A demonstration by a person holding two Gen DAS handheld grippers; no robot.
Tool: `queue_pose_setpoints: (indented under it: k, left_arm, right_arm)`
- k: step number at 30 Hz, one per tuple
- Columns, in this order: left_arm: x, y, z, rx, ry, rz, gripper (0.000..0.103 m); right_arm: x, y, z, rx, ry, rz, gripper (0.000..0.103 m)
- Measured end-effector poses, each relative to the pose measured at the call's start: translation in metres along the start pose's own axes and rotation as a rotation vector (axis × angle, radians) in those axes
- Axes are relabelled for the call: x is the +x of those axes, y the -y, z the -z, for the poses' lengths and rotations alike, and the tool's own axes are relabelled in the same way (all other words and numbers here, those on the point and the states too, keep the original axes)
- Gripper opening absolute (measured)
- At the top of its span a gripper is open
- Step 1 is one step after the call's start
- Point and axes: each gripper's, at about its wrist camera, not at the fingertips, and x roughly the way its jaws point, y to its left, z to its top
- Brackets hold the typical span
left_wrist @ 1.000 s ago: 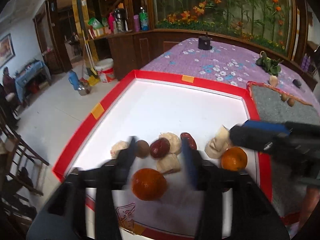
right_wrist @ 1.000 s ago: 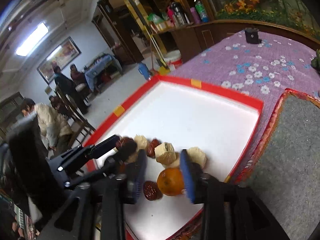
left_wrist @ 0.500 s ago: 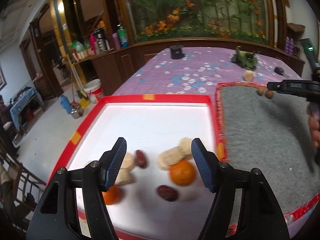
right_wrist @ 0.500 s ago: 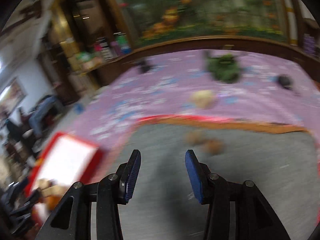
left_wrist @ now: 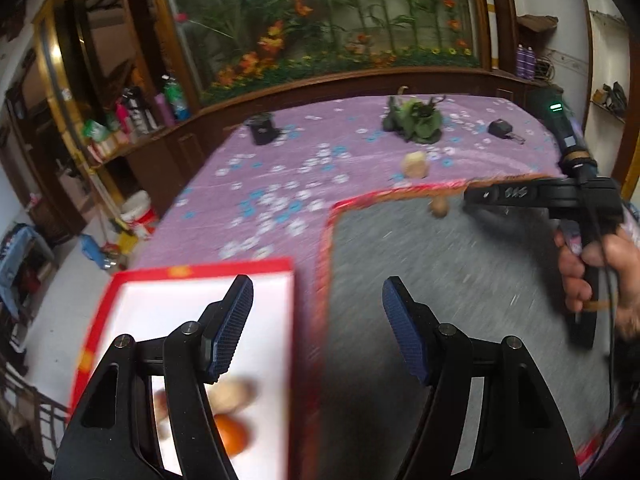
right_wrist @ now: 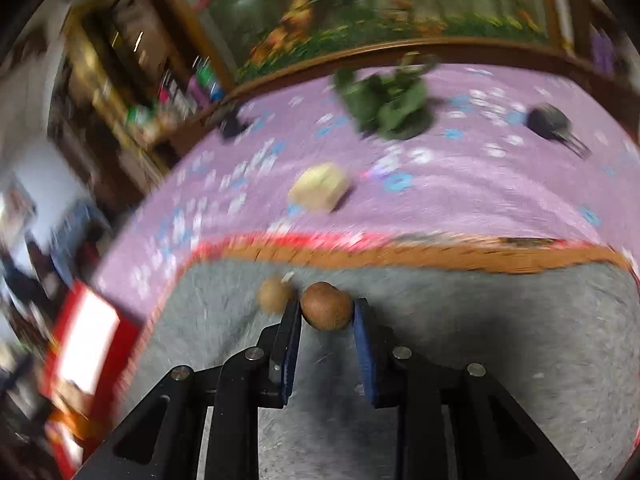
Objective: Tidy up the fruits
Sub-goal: 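Grasp a brown nut with the right gripper while the left gripper grasps another nut, then carry both brown nuts from the grey mat over the white tray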
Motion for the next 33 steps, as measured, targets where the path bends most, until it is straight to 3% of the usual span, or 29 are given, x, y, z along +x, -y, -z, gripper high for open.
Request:
queue_pose_setpoints:
  k: [5, 16, 19, 20, 25, 33]
  left_arm:
    - [0.054, 0.052, -0.039, 0.032, -0.048, 0.063, 0.068]
    - [0.130, 0.114, -0.065, 0.115, -0.117, 0.086, 0.066]
    - [0.147, 0.114, -0.063, 0.096, -0.156, 0.112, 0.031]
    - [0.146, 0.111, -0.063, 0.072, -0.141, 0.127, 0.024]
    - [0.128, 0.109, -0.060, 0.081, -0.123, 0.088, 0.022]
    - [0.039, 0.076, -0.052, 0.038, 0.074, -0.034, 0.022]
  right_arm:
    - [-0.028, 0.052, -0.015, 0.239, 0.090, -0.125, 0.026]
    - [-0.034, 0.059, -0.027, 0.310, 0.121, -0.167, 0.026]
    - [-0.036, 0.058, -0.026, 0.310, 0.126, -0.174, 0.026]
    - [-0.036, 0.059, -0.026, 0.308, 0.127, -0.173, 0.026]
    - [-0.037, 0.057, -0.026, 0.303, 0.129, -0.182, 0.026]
    - [-0.048, 0.032, -0.022, 0.192, 0.188, -0.208, 0.026]
